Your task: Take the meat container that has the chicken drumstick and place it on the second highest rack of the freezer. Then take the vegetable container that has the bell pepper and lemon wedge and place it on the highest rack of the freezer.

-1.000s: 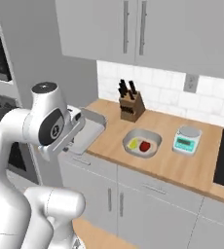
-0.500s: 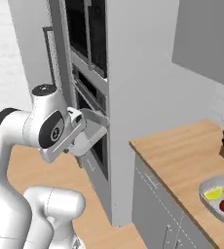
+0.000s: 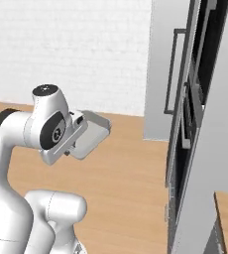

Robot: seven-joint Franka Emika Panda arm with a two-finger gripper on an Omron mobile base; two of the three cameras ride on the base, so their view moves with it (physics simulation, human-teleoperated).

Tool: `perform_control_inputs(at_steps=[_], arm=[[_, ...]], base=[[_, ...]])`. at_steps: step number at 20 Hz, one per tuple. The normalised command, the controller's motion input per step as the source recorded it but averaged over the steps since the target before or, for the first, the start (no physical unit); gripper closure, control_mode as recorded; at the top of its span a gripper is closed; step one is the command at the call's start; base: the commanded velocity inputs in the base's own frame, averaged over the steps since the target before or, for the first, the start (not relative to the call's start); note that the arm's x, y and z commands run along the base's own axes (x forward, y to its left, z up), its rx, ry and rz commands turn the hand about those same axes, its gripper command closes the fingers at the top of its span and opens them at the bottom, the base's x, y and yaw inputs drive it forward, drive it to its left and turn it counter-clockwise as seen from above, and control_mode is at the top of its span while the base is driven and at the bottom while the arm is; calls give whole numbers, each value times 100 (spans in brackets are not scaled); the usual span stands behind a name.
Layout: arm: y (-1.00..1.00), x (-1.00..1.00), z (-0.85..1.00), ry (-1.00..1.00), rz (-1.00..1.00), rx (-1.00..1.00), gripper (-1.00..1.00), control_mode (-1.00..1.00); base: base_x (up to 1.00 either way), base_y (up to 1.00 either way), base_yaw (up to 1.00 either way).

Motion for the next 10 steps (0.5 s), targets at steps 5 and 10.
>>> perform_control_inputs(at_steps=[5,10], arm=[[0,0,0,0,0,0,100,100],[0,0,0,0,0,0,100,100]], base=[[96,9,28],[100,0,4]])
